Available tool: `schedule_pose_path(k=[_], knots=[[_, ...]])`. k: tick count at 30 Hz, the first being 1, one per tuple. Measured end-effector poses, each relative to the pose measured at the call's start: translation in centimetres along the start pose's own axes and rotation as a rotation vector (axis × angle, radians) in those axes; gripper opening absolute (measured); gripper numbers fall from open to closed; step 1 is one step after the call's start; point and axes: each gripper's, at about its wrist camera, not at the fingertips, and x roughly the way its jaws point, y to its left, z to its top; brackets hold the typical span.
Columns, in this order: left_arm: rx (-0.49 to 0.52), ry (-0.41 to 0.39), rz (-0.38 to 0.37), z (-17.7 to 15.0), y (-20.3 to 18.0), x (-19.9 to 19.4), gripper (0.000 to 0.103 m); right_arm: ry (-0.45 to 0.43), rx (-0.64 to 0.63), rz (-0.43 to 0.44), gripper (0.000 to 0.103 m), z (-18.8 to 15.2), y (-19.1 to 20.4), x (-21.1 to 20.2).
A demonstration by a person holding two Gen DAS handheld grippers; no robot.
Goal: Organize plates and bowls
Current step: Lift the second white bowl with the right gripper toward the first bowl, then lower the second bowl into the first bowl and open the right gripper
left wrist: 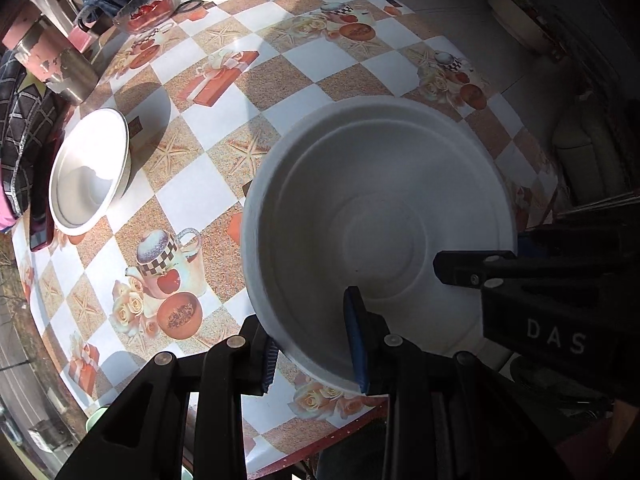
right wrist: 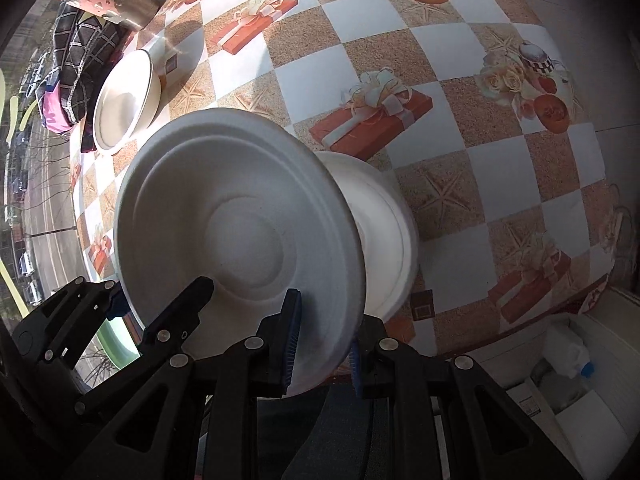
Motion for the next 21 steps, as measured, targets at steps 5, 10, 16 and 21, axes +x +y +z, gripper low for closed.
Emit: schedule_pose_path(k=[5,10,16,21], knots=[[0.021,0.04,-0.009,0.8,-1.1,1.1,0.032,0.011,0.044,0.001,0.023,-0.7,-2.0,0.1],[0.013,0.063,-0.01,1.2,-1.3,1.9,0.039,0.022,0.048,0.01,0.023,-0.2,-2.7,0.9],[-0.027,0.052,0.011,0.6,-0.4,2.0,0.068,0.03,0.056,0.02,0.023,0.9,-2.2,1.5],[-0.147,0.037,0.009,-0.6,2.8,1.3,0.078,0.007,0.106,0.004,0.084,1.7,-4.1,0.5]])
